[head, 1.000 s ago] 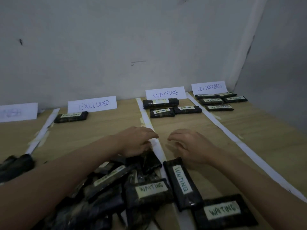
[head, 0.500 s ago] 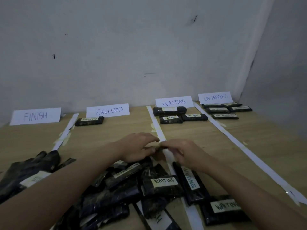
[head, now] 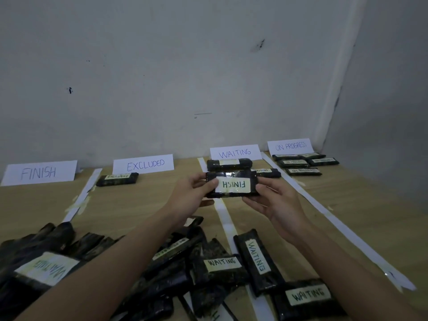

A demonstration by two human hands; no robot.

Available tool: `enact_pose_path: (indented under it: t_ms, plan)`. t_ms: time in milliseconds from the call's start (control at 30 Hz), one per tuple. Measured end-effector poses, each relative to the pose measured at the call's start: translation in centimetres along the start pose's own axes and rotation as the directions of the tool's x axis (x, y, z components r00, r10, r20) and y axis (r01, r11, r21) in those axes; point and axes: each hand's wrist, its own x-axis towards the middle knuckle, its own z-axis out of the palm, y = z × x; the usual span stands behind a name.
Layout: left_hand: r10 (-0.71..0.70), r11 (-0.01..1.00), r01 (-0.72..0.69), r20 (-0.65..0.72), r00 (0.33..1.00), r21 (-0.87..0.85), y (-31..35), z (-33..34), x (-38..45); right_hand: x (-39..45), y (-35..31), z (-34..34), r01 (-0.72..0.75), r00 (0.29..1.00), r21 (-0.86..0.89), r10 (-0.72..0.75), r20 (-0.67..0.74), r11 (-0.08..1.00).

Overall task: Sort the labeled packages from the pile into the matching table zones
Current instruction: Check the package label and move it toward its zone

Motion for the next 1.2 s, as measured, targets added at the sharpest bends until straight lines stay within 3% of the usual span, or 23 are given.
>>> enact_pose_path:
  t_ms: [100,167,233,333,467,600,667,733,800,867,933,1000,1033,1100,1200]
  plan:
    - [0.018,0.999,-0.019,-0.043,0.999,-0.035,0.3,0.2,0.1,-0.5,0.2,0.0,0.026,0.999,-0.235,-0.017,0.041,0.972]
    - [0.046,0.999,-0.047,-0.091,0.995,-0.008,0.6,0.4,0.2,-0.9,0.3,0.2,0.067,0.994,-0.483,-0.019,0.104,0.873]
    - [0.095,0.994,-0.088,-0.115,0.989,0.063,1.1,0.5,0.3,-1.2,0.4,0.6,0.088,0.989,-0.576,-0.004,0.145,0.813]
    - [0.112,0.991,-0.105,-0.086,0.990,0.082,1.8,0.3,0.4,-1.0,0.4,0.9,0.073,0.990,-0.527,0.001,0.139,0.847]
    - [0.061,0.997,-0.060,-0.028,0.998,0.054,1.7,-0.5,-0.4,-0.5,0.6,1.9,-0.067,0.988,-0.177,0.090,0.126,0.982]
    - [0.049,0.997,-0.047,-0.026,0.998,0.069,1.3,-2.2,-2.1,-0.6,0.7,5.0,-0.148,0.977,-0.017,0.149,0.150,0.989]
    - [0.058,0.996,-0.052,-0.076,0.995,0.072,1.6,-3.8,-2.7,-1.0,1.0,6.9,-0.156,0.972,-0.048,0.162,0.171,0.987]
    - [0.088,0.985,-0.066,-0.137,0.987,0.162,2.0,-5.7,-3.4,-1.1,1.5,8.7,-0.047,0.978,-0.259,0.097,0.183,0.965]
    - [0.148,0.952,-0.086,-0.195,0.970,0.292,2.4,-8.2,-4.2,-1.0,2.3,10.6,0.162,0.977,-0.531,-0.061,0.202,0.832]
    - [0.205,0.879,-0.075,-0.230,0.951,0.471,2.9,-11.1,-5.3,-0.9,3.4,12.6,0.397,0.918,-0.703,-0.278,0.284,0.590]
    - [0.242,0.777,-0.034,-0.249,0.938,0.629,3.4,-14.1,-6.6,-0.6,4.6,14.8,0.630,0.755,-0.724,-0.440,0.486,0.280]
    - [0.253,0.678,0.005,-0.240,0.937,0.735,3.9,-16.5,-7.6,-0.2,5.8,16.7,0.751,0.567,-0.657,-0.438,0.697,-0.073]
    - [0.247,0.638,0.031,-0.243,0.938,0.769,4.0,-17.9,-8.2,0.0,6.5,18.2,0.782,0.486,-0.591,-0.399,0.777,-0.198]
    - [0.216,0.580,0.085,-0.254,0.943,0.810,4.1,-20.7,-9.2,0.2,7.8,21.2,0.830,0.370,-0.463,-0.314,0.874,-0.312]
    - [0.196,0.523,0.115,-0.251,0.948,0.844,4.0,-25.2,-10.2,0.6,9.4,26.0,0.889,0.256,-0.336,-0.270,0.928,-0.311]
